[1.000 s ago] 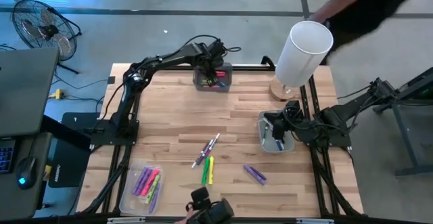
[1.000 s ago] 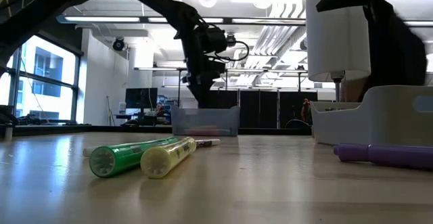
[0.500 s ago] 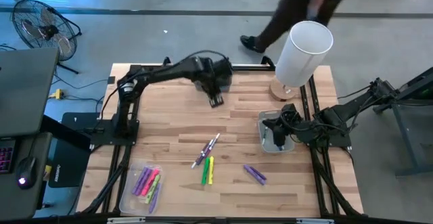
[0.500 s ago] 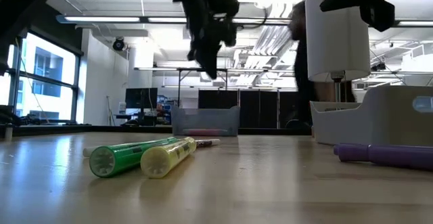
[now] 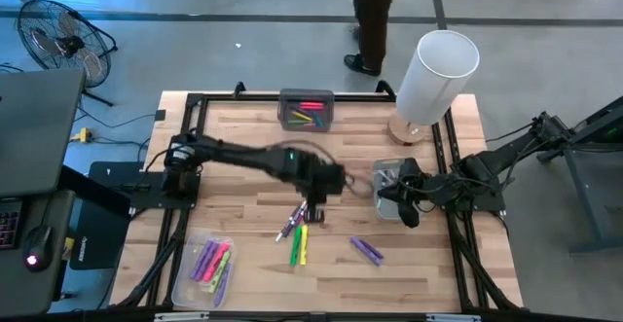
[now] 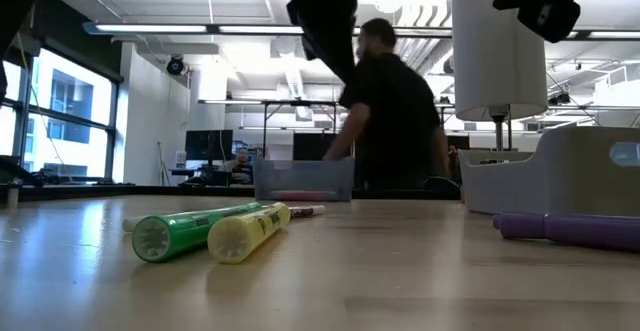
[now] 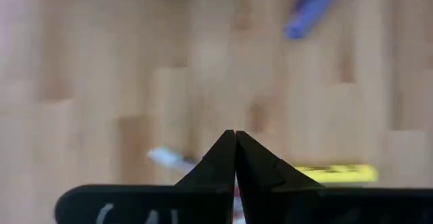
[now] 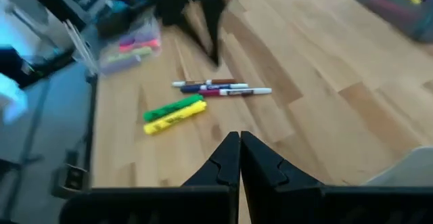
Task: Pick & Place Markers
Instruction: Put the dark red marker pen into the gray bin
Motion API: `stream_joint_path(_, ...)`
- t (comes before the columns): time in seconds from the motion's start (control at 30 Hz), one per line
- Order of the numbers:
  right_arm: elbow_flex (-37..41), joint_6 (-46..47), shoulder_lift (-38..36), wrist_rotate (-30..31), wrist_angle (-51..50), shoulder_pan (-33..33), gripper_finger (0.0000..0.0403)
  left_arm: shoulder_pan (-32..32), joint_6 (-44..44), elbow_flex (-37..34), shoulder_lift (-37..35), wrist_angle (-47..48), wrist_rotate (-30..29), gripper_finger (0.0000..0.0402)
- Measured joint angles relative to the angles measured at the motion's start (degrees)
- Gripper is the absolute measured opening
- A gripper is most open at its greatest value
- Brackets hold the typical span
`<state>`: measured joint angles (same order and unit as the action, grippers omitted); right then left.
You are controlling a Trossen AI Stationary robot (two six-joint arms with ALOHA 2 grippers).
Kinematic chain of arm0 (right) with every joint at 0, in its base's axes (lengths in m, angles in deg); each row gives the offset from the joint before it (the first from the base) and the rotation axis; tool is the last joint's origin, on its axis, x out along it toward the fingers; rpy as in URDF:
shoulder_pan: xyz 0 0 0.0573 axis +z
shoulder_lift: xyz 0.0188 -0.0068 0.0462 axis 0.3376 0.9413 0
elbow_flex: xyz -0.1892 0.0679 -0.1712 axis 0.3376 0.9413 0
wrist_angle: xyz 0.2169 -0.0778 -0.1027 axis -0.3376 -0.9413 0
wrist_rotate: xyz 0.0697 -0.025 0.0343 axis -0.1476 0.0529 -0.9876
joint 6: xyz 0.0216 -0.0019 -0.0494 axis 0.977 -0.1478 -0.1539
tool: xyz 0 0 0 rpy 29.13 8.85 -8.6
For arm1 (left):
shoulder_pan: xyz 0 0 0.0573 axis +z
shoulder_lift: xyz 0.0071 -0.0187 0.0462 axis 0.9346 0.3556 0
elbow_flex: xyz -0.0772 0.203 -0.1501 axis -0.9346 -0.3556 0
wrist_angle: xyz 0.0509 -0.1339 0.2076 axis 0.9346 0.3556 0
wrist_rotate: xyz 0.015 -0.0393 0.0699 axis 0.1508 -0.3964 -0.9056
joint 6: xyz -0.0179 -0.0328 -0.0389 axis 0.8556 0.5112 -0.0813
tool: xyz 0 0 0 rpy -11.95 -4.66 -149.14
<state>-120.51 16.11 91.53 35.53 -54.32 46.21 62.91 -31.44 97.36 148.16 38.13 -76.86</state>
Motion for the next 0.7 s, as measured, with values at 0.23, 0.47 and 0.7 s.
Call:
stream_joint_path(0.23, 0.0, 3.0, 2.1, 1.3, 3.1, 2.6, 0.0, -5.6, 1.1, -6.1, 0.0, -5.7, 1.5, 0.0001)
stream_joint_path(0.47, -2.6, 1.0, 15.7, 3.5, 14.3, 4.6, 0.0, -6.1, 3.3, -21.5, -6.6, -13.5, 2.1, 0.0)
stream_joint_path(0.7, -21.4, -14.0, 37.1, -3.3, 6.1, -0.5, 0.0, -6.1, 8.1, -45.1, -25.5, -24.9, 0.8, 0.0)
